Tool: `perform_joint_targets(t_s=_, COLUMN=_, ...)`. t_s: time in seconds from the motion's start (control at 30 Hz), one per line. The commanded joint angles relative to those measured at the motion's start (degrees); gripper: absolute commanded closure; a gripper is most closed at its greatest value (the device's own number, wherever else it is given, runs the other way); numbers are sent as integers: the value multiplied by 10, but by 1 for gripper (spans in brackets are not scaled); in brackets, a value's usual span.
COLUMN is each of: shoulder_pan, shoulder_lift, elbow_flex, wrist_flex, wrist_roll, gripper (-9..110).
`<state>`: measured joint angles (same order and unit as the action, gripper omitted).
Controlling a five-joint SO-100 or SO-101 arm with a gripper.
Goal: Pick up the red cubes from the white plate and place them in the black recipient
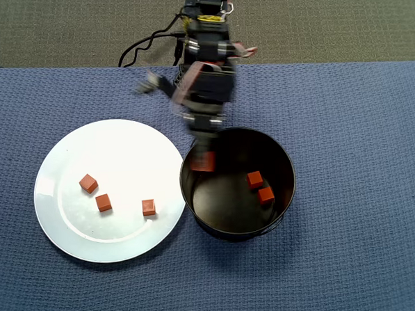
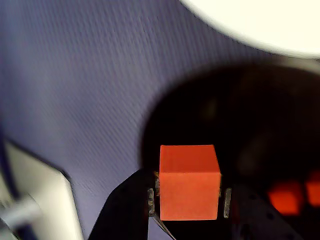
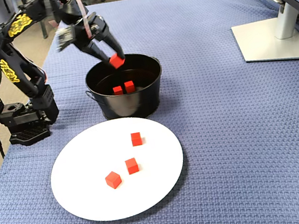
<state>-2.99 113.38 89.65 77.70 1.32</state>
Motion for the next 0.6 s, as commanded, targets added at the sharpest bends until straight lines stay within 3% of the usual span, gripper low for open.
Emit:
perform_joint_targets(t_s=0.0, shoulder_pan=-48, shoulder_lift=32, elbow_flex=7, wrist_flex=-18, wrist_roll=-24, gripper=71)
perform_joint_targets(t_s=0.3, shoulder_pan=264, shoulder_lift=-69, elbow_flex=-21, wrist_flex=-47, wrist_roll=-215, gripper=73)
perform_joint_targets(t_s=0.47, shoulder_pan=328, shoulder_lift=-168, elbow_flex=27, wrist_flex=-134, wrist_roll=-341, gripper=73)
perform_joint_targets(t_s=0.57, shoulder_pan=335, shoulder_lift=-219, elbow_flex=42, wrist_flex=-191, wrist_roll=-334, gripper=76)
